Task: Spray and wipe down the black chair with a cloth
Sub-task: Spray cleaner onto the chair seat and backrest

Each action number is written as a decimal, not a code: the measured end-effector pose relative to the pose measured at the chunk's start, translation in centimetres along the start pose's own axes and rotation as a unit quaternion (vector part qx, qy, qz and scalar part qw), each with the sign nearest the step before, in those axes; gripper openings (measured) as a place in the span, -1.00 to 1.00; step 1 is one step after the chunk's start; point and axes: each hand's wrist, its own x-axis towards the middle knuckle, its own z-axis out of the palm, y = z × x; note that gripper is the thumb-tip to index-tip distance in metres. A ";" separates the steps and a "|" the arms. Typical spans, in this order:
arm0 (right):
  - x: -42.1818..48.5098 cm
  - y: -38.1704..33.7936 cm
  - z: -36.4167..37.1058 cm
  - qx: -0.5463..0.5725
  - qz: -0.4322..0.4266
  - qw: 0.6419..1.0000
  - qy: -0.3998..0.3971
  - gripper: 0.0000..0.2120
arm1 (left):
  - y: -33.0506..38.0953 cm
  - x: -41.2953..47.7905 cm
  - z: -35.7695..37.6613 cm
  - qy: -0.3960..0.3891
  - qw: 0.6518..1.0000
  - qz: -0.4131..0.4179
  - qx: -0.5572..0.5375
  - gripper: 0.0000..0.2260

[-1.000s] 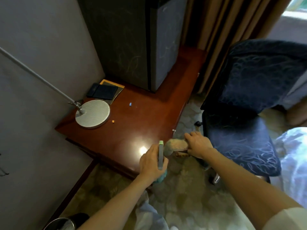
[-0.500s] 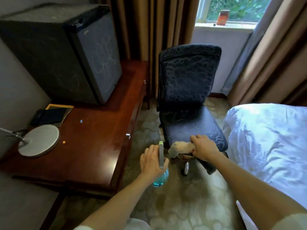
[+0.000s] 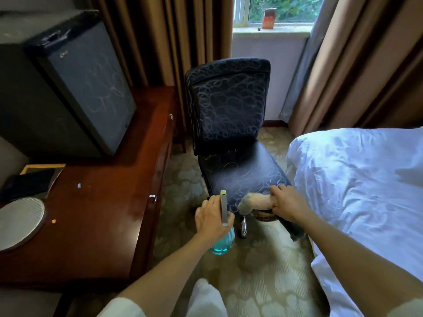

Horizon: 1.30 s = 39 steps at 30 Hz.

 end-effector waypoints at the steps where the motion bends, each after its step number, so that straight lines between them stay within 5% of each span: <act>1: 0.2 0.2 0.1 0.002 -0.001 1.000 -0.001 -0.66 | 0.1 0.3 0.1 -0.002 1.000 0.000 -0.002 -0.71; 14: 8.2 3.2 0.8 0.018 0.011 0.999 -0.031 -0.72 | -0.9 7.8 3.9 -0.046 0.997 -0.057 -0.032 -0.71; 39: 28.0 14.8 -5.1 0.034 -0.042 0.999 -0.002 -0.74 | 4.0 31.7 6.7 0.037 0.993 -0.104 -0.031 -0.72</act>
